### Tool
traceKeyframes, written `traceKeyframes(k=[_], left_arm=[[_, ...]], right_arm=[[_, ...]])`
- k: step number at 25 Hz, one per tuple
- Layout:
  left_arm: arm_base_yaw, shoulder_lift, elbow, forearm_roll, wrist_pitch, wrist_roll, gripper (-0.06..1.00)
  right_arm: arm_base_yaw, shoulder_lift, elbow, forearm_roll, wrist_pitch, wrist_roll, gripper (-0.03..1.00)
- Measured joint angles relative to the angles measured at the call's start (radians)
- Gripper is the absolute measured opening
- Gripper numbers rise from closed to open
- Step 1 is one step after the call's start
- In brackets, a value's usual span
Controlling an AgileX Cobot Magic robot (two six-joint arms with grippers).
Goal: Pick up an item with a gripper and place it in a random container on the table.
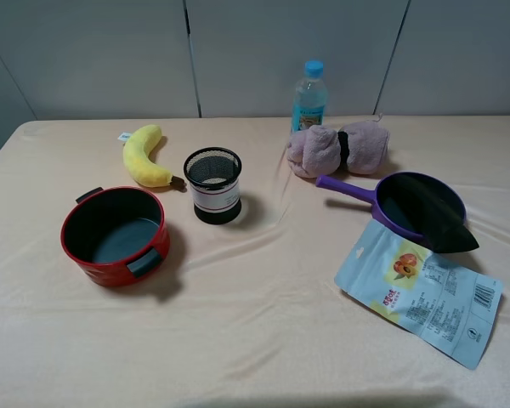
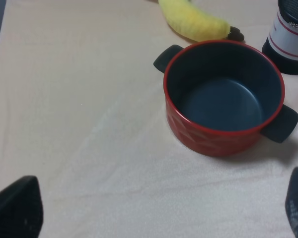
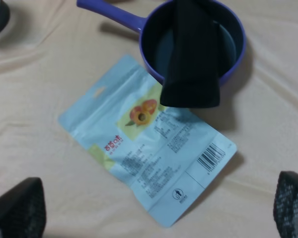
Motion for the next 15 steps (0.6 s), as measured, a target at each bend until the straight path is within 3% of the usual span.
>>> traceKeyframes(k=[8,15], left_arm=[[0.000,0.000,0.000,0.000,0.000,0.000,0.99],[0.000,0.000,0.000,0.000,0.000,0.000,0.99]], right_arm=[[-0.003,-0.238,0.142,-0.081,-0.090,0.014,0.69],[-0.127,-0.316,0.184,-0.079,-0.182,0.029,0.69]])
